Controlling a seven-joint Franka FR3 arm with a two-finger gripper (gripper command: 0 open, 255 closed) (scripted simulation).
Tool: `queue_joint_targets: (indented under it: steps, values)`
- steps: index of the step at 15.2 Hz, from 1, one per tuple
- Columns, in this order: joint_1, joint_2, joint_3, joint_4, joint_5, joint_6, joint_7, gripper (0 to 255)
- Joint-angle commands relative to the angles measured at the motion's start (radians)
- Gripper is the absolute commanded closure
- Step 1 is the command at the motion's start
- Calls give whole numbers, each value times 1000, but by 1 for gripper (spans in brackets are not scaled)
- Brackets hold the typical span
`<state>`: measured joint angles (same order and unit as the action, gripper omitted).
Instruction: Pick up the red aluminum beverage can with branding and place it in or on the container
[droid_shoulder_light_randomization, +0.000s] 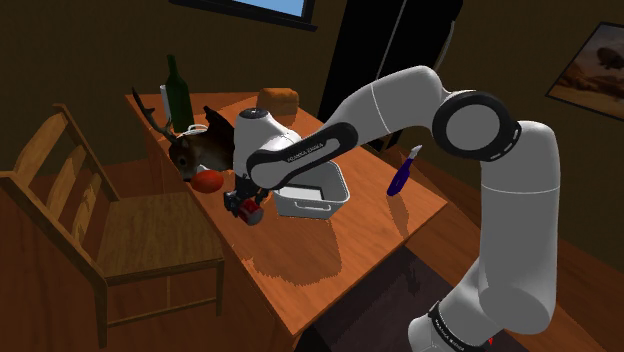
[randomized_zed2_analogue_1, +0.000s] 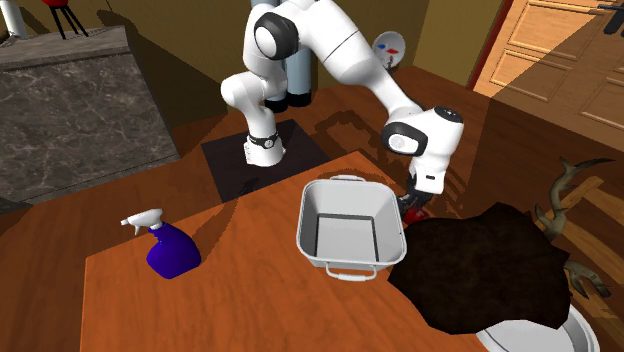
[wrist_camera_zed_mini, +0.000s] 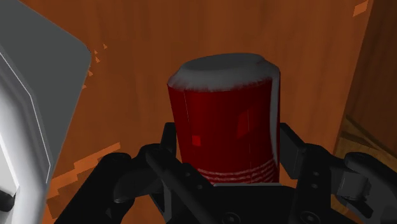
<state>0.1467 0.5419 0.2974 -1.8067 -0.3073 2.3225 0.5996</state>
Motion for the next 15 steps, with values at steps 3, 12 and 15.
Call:
queue_joint_targets:
  steps: [3,12,15]
  values:
    - [-4,-18,5,-1,8,-17,-6,255]
    - [-17,-88,25,20,43,-105,-33,255]
    - [-21,-109,30,32,53,-136,-41,255]
